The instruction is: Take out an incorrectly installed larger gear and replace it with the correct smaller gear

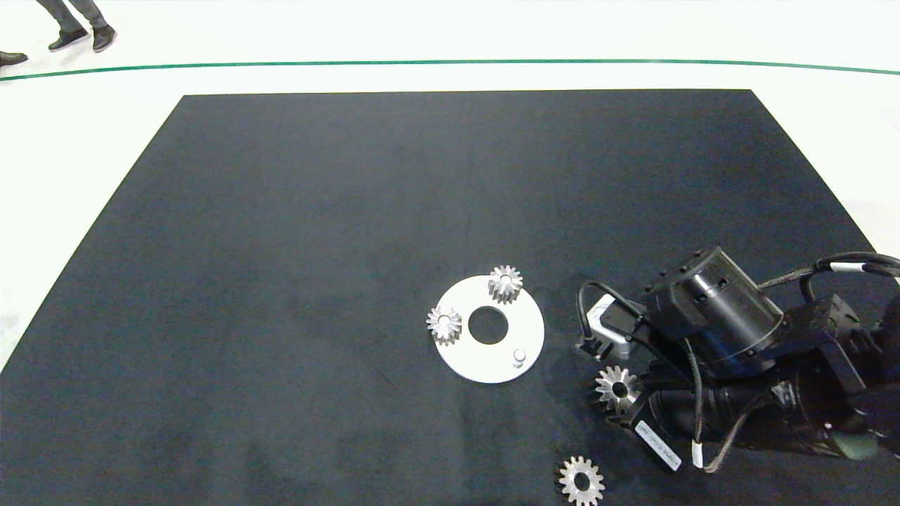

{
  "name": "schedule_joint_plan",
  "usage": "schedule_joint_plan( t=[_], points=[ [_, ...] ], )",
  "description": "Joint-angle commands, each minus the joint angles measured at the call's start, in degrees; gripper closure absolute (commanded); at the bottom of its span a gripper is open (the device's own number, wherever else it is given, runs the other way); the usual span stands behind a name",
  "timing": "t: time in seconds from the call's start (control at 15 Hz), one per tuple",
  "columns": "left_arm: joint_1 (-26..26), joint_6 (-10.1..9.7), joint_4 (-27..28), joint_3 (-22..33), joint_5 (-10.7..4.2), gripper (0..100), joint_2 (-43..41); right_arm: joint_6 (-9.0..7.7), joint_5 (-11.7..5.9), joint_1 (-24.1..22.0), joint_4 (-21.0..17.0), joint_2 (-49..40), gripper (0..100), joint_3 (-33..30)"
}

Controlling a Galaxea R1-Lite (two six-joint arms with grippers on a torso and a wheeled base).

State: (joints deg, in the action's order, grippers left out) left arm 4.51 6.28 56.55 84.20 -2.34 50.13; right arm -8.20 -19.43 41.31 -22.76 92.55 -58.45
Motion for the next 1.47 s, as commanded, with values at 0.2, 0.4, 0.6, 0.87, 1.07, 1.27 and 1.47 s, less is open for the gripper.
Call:
schedule_joint_plan(
  t=[0.2,0.4,0.6,0.87,1.07,1.27,1.47],
  points=[
    [0.0,0.05,0.3,0.0,-0.03,0,0.0,0.12,-0.26,8.8,-0.8,-9.6,0,5.4],
    [0.1,0.05,0.3,-0.1,-0.03,0,-0.1,3.28,-0.26,12.7,-1.1,-8.7,0,6.2],
    [0.0,0.14,0.3,-0.1,-0.03,0,-0.1,4.6,-0.26,14.3,-0.9,-4.3,0,6.9],
    [0.0,0.31,0.3,-0.1,-0.03,0,0.0,6.45,-0.17,16.2,-0.2,1.4,6,6.9],
    [0.0,0.31,0.3,-0.1,-0.12,0,0.0,6.53,-0.17,17.2,0.3,3.1,12,6.6],
    [0.0,0.58,0.3,-0.1,-0.12,0,-0.1,6.62,-0.26,16.8,0.7,3.9,18,6.6],
    [0.0,0.67,0.3,-0.1,-0.03,0,-0.3,7.41,-2.01,15.3,1.0,4.1,24,6.6]
  ],
)
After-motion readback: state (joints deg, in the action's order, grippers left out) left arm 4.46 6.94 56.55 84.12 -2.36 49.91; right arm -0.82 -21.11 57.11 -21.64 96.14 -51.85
